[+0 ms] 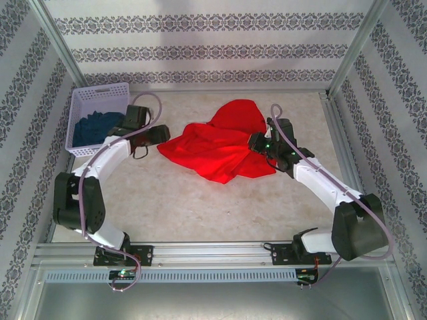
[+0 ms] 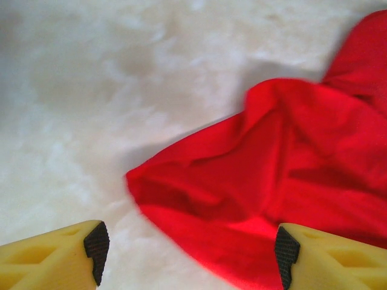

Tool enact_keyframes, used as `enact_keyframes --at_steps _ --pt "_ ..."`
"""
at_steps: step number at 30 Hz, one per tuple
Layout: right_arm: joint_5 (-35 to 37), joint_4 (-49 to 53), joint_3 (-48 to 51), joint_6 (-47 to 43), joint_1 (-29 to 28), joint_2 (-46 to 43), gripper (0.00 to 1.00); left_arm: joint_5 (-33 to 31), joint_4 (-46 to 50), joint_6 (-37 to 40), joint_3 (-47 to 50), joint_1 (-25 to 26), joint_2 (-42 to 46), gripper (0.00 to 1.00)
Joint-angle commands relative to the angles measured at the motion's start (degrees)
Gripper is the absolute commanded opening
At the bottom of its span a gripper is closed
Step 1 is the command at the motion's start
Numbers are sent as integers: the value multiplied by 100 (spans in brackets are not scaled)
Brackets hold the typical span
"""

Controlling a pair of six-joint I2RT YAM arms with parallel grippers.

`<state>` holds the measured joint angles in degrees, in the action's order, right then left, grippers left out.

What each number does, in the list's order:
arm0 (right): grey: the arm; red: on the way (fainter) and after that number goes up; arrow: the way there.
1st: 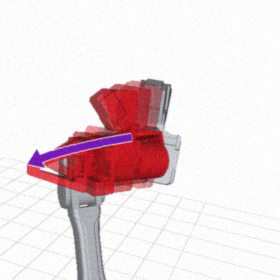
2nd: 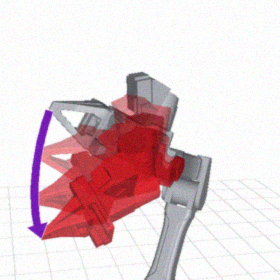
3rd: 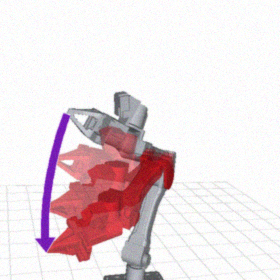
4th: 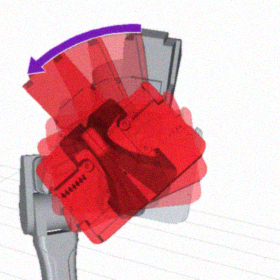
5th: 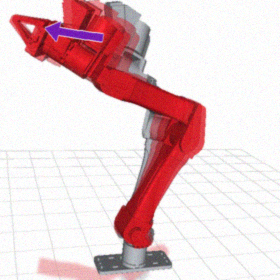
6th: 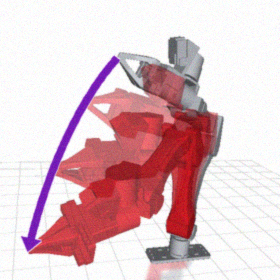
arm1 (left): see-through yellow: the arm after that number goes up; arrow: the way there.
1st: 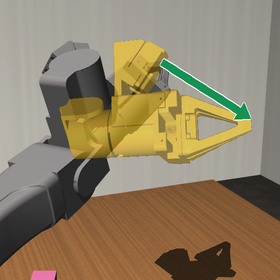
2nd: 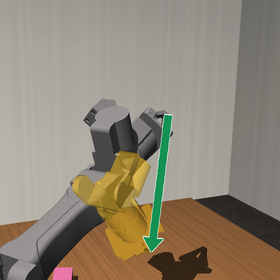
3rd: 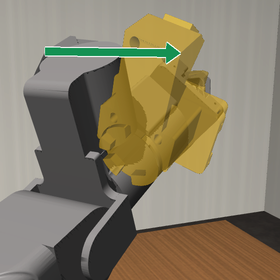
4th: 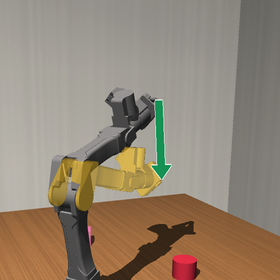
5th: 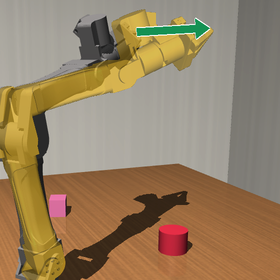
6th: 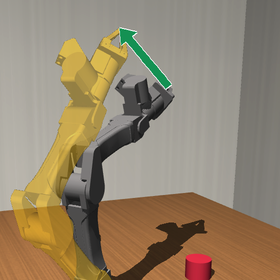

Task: Fold the inside-out t-shirt
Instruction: Flatten out the T-shirt at the center of the table.

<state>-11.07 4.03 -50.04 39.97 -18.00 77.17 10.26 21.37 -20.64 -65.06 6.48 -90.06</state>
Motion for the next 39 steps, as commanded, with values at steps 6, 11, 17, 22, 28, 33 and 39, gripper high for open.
enact_keyframes --at_steps 6,11,17,22,28,33,39 --pt "-211 -334 -86 -9 -7 257 0 122 110 109 -585 -212 -1325 70" --pt "-229 -401 -48 -24 -19 246 0 177 206 79 -848 -244 -1895 57" --pt "-219 -404 -240 -128 -11 196 0 530 41 -68 -821 -244 -2220 25" --pt "-119 -407 -769 -305 -3 51 0 583 -89 -148 -892 -306 -2142 0" --pt "567 424 -2065 -1348 225 -703 0 -30 -628 -431 -992 -376 -252 0" --pt "1364 1012 -3285 -2472 265 -1263 0 -155 -1059 -754 -1588 -376 1202 0" --pt "1756 1350 -4457 -3299 271 -1493 0 -96 -1451 -781 -2493 -214 2042 0"
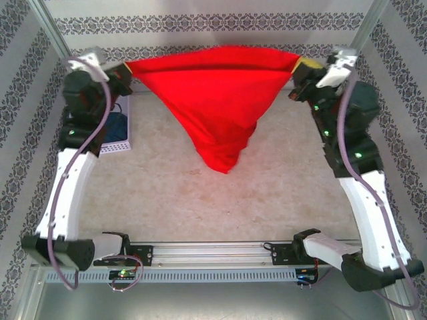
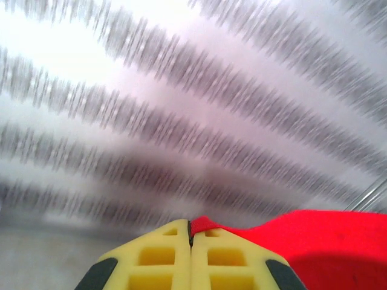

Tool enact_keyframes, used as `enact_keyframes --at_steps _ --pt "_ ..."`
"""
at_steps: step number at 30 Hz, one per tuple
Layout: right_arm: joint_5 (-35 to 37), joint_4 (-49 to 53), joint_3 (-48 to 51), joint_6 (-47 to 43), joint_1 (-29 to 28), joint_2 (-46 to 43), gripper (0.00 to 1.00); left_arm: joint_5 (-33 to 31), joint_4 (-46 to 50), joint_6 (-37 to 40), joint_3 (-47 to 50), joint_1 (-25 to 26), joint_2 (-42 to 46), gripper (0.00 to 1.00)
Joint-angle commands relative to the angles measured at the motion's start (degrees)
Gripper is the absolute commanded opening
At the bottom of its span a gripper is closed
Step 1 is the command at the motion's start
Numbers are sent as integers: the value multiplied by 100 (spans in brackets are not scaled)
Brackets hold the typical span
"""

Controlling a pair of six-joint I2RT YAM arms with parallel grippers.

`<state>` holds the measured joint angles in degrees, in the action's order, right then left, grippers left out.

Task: Fold the inside-out t-shirt
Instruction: Flatten out the T-shirt at the center of the table.

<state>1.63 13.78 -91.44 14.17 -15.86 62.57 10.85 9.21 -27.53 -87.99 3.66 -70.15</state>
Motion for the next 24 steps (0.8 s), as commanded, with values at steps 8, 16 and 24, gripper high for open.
enact_keyframes --at_steps 8,16,24 --pt "346 701 -1056 -938 56 -372 0 -419 903 733 -1735 475 56 0" --pt "468 585 -111 -722 61 -196 0 -994 1329 854 -1311 468 -391 0" --pt "430 -241 -2216 -548 716 1906 0 -1465 1190 1373 -3860 192 -2555 0"
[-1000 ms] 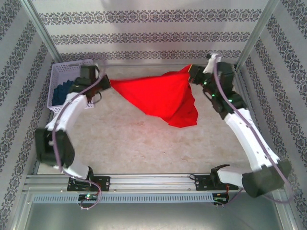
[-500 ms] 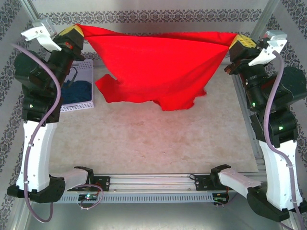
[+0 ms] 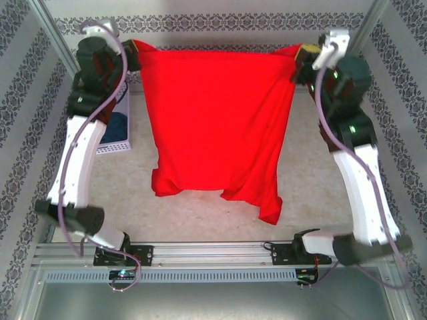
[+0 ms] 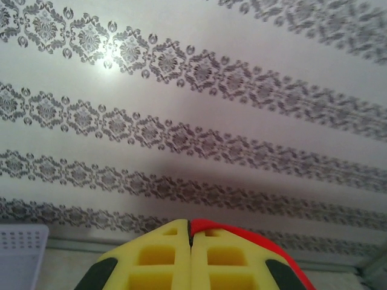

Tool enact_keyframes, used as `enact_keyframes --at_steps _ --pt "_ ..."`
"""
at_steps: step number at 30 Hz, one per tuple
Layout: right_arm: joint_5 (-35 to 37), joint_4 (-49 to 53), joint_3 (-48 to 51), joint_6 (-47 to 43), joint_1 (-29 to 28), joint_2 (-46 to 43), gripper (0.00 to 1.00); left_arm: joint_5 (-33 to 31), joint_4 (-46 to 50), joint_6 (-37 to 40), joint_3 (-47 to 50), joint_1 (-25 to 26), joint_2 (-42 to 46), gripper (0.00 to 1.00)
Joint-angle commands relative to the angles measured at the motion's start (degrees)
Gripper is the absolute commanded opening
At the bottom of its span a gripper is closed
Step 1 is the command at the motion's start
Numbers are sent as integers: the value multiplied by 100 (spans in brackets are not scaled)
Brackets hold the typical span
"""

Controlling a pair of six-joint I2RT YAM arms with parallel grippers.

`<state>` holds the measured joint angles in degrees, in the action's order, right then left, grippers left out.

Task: Fold the inside-out t-shirt
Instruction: Flatten out the T-shirt at the center of the table.

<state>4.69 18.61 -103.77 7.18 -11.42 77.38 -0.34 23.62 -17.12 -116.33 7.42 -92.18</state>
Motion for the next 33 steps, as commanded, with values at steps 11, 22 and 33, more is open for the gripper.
enact_keyframes --at_steps 11,22,33 --pt "-591 -45 -4271 664 399 1596 0 504 7 322 -3801 -289 -819 0" --pt "-55 -70 1806 862 447 -1841 0 1915 -585 -660 2723 5 2562 0" --pt "-385 212 6682 2074 502 -3003 0 1332 -1346 -1722 8718 1690 3833 5"
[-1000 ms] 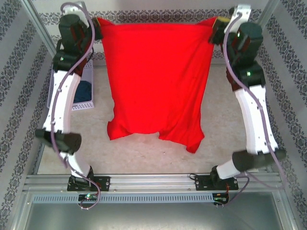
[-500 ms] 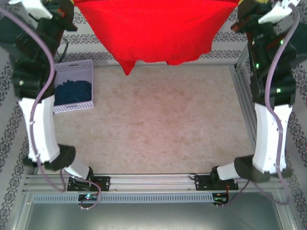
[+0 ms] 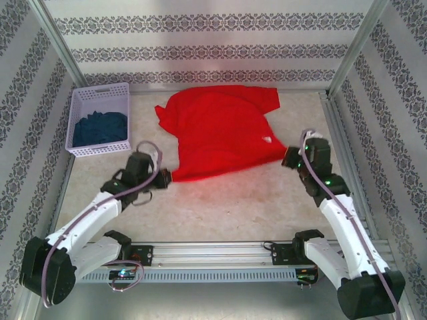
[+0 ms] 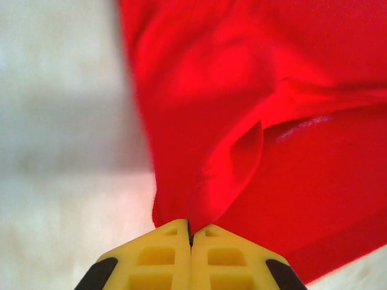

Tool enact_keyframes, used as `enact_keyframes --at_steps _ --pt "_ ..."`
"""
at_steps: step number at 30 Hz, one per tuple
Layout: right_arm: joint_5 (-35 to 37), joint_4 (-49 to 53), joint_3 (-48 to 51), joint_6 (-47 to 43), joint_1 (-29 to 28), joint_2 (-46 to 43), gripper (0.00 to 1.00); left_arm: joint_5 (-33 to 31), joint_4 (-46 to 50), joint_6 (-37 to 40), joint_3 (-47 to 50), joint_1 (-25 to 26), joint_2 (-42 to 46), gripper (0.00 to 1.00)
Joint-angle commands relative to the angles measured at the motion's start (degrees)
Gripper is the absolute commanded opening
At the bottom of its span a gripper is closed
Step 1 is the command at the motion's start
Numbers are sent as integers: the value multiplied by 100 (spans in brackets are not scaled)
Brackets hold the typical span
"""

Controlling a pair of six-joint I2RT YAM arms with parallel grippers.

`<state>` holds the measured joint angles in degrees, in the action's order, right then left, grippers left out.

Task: Fold the inside-out t-shirt
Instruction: Flatten out the T-shirt at the center of the table.

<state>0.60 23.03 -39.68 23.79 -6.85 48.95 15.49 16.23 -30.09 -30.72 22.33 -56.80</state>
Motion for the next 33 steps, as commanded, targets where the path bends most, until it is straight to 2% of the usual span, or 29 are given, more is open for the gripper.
enact_keyframes --at_steps 1,3,8,12,15,20,25,27,30,33 --pt "12 -268 408 429 45 -92 0 -333 -599 -405 236 283 249 8" --pt "-7 -241 518 413 44 125 0 -460 -509 -234 270 415 122 15" --pt "53 -14 565 248 53 348 0 -926 -20 652 -271 851 -125 54" --pt "115 108 717 306 56 193 0 -1081 -515 1549 -697 1403 -449 74" --pt "89 106 832 422 62 159 0 -715 -596 2057 -1407 1673 -1572 74" --pt "-54 49 835 475 70 194 0 -793 116 3266 -3026 2475 -3711 70" --pt "-161 19 779 495 71 185 0 -997 516 3821 -4008 2636 -4977 70" --pt "-172 59 758 476 77 169 0 -1092 582 3861 -4214 2636 -5236 63" --pt "-198 81 758 469 78 109 0 -1170 536 3827 -4327 2628 -5407 48" --pt "-239 82 769 484 79 75 0 -1149 505 3769 -4402 2619 -5513 39"
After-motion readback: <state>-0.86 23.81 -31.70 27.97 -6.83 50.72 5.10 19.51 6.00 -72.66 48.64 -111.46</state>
